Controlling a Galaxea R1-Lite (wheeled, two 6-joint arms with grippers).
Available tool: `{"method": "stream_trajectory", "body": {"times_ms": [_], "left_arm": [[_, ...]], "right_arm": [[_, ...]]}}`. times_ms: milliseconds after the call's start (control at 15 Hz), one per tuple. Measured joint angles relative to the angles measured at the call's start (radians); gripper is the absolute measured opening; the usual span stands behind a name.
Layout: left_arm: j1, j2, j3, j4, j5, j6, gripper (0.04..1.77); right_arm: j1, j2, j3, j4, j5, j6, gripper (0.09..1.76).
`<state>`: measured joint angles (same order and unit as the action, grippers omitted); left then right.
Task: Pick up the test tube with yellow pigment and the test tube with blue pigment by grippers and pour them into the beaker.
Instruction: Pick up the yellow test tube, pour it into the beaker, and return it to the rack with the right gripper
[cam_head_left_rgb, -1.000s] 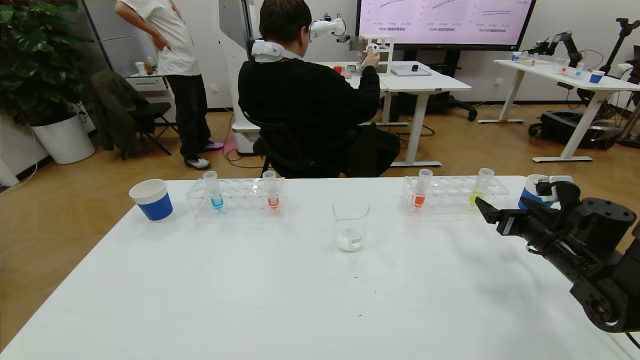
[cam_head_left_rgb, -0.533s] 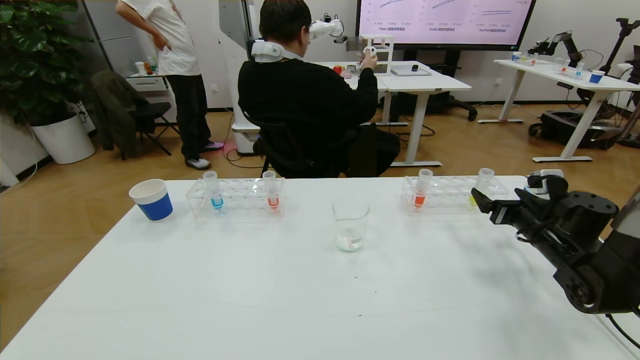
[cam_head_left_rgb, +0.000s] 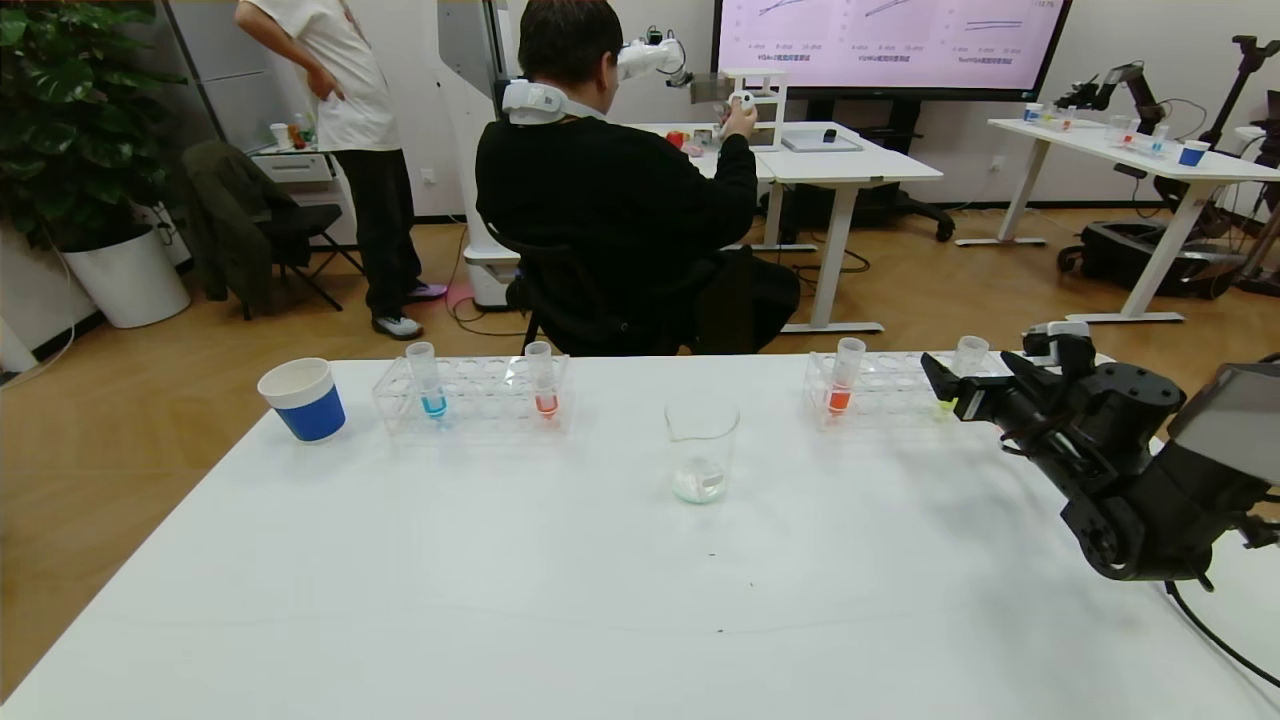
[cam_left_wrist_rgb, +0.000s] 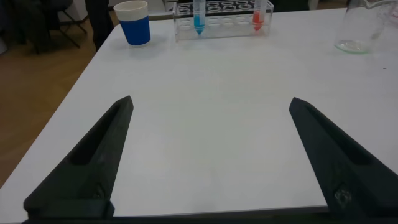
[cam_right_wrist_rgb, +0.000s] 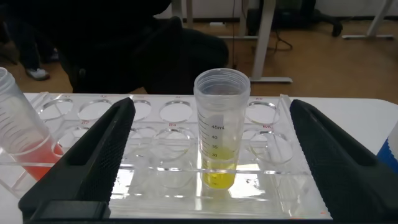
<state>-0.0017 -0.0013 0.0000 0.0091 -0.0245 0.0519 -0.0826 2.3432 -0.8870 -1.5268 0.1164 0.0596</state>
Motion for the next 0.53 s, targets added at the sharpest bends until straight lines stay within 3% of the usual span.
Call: {"method": "stream_trajectory", "body": {"times_ms": [533], "left_arm": [[0.0, 0.0, 0.0, 0.0, 0.0, 0.0, 1.75]], "right_arm": [[-0.005, 0.058, -0.108, 0.029, 0.002, -0.001, 1.73]]}}
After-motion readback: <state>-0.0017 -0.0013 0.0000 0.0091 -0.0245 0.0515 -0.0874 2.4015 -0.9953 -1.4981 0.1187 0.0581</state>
